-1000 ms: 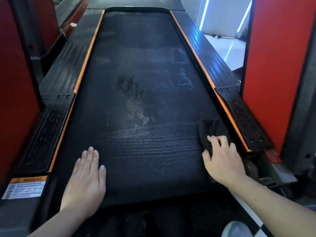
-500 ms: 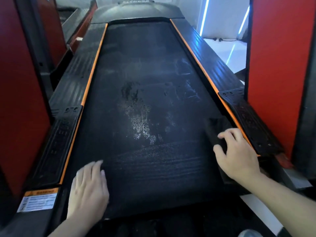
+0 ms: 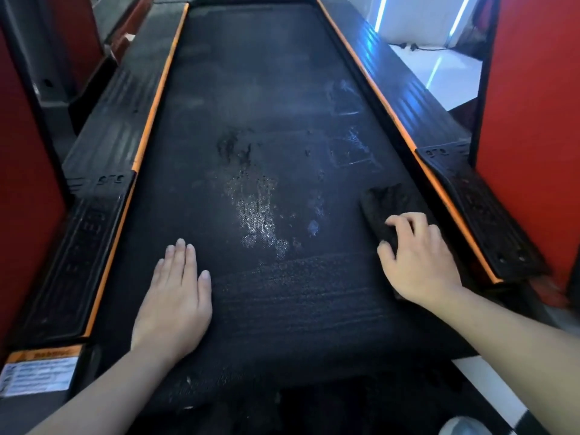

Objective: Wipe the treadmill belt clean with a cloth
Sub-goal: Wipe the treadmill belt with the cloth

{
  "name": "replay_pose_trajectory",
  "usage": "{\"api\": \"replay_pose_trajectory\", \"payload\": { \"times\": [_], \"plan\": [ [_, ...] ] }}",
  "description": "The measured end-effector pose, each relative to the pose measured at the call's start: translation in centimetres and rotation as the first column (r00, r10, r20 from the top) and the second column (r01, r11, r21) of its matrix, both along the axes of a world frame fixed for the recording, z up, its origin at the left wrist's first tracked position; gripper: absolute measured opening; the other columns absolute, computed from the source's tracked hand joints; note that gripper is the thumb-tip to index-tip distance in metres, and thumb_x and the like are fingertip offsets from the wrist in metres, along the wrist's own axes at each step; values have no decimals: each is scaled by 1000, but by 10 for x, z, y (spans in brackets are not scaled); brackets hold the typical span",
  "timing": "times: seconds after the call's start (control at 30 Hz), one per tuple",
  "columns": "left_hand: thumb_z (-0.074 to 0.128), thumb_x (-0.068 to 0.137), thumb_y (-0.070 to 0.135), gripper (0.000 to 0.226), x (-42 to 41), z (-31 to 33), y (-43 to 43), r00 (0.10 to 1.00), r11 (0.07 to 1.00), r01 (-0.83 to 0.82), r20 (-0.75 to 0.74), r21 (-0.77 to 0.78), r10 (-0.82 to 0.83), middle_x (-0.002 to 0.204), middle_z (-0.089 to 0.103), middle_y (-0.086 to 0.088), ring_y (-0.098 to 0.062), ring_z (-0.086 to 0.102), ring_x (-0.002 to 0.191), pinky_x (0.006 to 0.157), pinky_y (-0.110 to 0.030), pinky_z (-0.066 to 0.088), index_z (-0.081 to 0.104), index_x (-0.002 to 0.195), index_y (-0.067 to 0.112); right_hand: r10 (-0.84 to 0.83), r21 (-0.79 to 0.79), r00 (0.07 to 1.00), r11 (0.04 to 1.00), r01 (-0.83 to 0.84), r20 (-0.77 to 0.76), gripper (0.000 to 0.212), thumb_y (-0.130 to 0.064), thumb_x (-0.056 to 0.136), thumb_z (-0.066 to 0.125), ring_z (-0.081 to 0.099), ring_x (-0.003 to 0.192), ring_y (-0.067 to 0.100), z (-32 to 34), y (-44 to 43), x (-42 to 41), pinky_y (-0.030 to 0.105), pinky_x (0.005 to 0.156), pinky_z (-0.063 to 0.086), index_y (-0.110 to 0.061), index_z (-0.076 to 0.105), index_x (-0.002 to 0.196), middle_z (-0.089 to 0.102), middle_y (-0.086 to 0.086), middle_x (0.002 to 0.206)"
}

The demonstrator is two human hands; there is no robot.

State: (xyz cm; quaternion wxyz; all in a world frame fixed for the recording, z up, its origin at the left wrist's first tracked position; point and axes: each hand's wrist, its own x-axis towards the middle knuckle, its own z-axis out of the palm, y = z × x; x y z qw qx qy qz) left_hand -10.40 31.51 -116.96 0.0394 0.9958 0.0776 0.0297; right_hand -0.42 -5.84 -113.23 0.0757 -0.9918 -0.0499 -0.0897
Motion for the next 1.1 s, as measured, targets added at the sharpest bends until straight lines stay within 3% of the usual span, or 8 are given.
{"api": "replay_pose_trajectory", "payload": {
  "times": [0.3,0.6,0.77,0.93,1.1],
  "plan": [
    [-4,98,44,67,-20,3,-10,999,991,-32,-32,-133,28,163,-15,-2,-10,-19,149,124,-34,-4,-3,154,8,-21,-37,999,999,20,-45,46,-44,95,44,39,91,19,5,-4,-22,36,84,46,-25,41,137,41,3,126],
    [-7,93,50,74,-56,0,-17,999,992,-28,-36,-127,24,163,-14,-2,-9,-20,148,123,-33,-5,-4,153,7,-16,-36,1000,999,16,-5,45,-40,90,51,38,80,19,-1,-12,-56,36,73,47,-21,49,131,48,4,115],
    [7,99,44,71,-81,-2,-21,1000,997,4,15,-81,-3,164,6,-9,-17,-1,152,124,-39,7,14,152,-2,-8,-25,1000,1000,7,-24,44,-38,87,55,39,77,20,1,-18,-77,35,66,44,-19,52,127,48,4,110],
    [17,100,42,69,-103,3,-26,1000,998,13,10,-58,-12,162,19,-13,-22,14,151,122,-35,9,26,150,-4,9,39,993,999,-4,-116,39,-36,92,55,45,90,18,12,-26,-90,29,65,37,-22,49,128,42,-2,116],
    [31,98,35,61,-110,22,-22,995,996,85,46,39,-86,141,49,-25,-39,48,130,108,-48,36,51,135,-8,7,156,999,988,0,-45,33,-27,90,60,51,100,24,21,-36,-90,36,69,44,-17,57,121,46,-1,116]
  ]
}}
